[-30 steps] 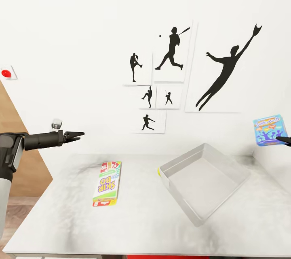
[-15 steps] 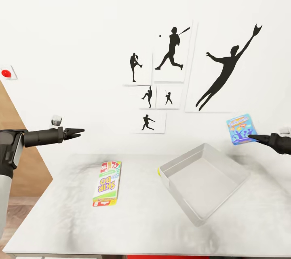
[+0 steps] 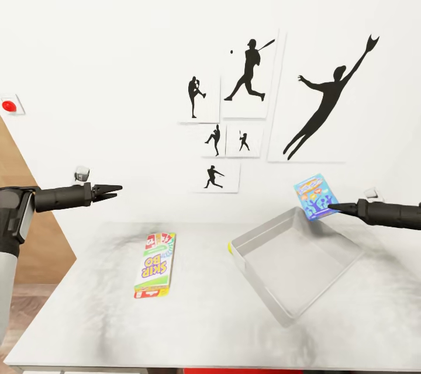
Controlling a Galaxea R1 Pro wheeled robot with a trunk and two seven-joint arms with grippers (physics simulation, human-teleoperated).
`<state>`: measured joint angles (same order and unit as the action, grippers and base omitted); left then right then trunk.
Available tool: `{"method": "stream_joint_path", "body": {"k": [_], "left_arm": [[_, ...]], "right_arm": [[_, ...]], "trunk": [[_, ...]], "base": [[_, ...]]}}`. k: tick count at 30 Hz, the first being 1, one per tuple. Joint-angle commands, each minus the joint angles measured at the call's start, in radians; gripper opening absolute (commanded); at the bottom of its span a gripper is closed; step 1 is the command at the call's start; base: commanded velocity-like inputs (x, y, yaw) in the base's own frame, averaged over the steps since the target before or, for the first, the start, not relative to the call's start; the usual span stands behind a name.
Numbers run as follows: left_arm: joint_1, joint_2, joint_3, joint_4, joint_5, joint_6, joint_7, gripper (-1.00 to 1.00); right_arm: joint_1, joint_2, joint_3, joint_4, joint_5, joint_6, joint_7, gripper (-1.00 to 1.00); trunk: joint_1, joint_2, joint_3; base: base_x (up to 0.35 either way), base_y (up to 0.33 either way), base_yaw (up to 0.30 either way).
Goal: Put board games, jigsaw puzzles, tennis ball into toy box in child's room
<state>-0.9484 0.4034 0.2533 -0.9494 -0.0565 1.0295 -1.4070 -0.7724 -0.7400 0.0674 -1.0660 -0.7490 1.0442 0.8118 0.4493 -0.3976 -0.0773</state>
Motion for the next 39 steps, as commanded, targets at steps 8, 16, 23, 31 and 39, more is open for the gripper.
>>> {"method": "stream_joint_path", "body": {"k": [8, 16, 23, 31, 39], "left_arm": [[-0.005, -0.001, 0.001, 0.000, -0.005, 0.011, -0.007, 1.00], [-0.007, -0.001, 0.001, 0.000, -0.005, 0.011, -0.007, 1.00], [-0.008, 0.000, 0.000, 0.000, -0.003, 0.011, -0.009, 1.00], [-0.031, -0.001, 0.001, -0.001, -0.001, 0.011, -0.083, 1.00], [-0.057, 0.000, 0.000, -0.001, -0.002, 0.011, -0.164, 1.00]], "right_arm": [[0.001, -0.019, 0.006, 0.020, 0.007, 0.003, 0.029, -1.00], [-0.007, -0.017, 0.007, 0.031, 0.020, 0.003, 0.032, -1.00], [-0.012, 0.002, 0.006, 0.034, 0.142, 0.003, 0.032, -1.00], [-0.014, 0.047, 0.006, 0.064, 0.196, 0.003, 0.032, -1.00], [-0.016, 0.064, 0.006, 0.069, 0.214, 0.003, 0.031, -1.00]], "trunk": [[0.001, -0.002, -0.007], [0.001, -0.002, -0.019], [0.001, -0.002, -0.031], [0.001, -0.002, -0.044], [0.001, -0.002, -0.057]], "base": [[0.000, 0.000, 0.000], [0.000, 0.000, 0.000], [0.000, 0.000, 0.000], [0.000, 0.000, 0.000], [0.000, 0.000, 0.000]]}}
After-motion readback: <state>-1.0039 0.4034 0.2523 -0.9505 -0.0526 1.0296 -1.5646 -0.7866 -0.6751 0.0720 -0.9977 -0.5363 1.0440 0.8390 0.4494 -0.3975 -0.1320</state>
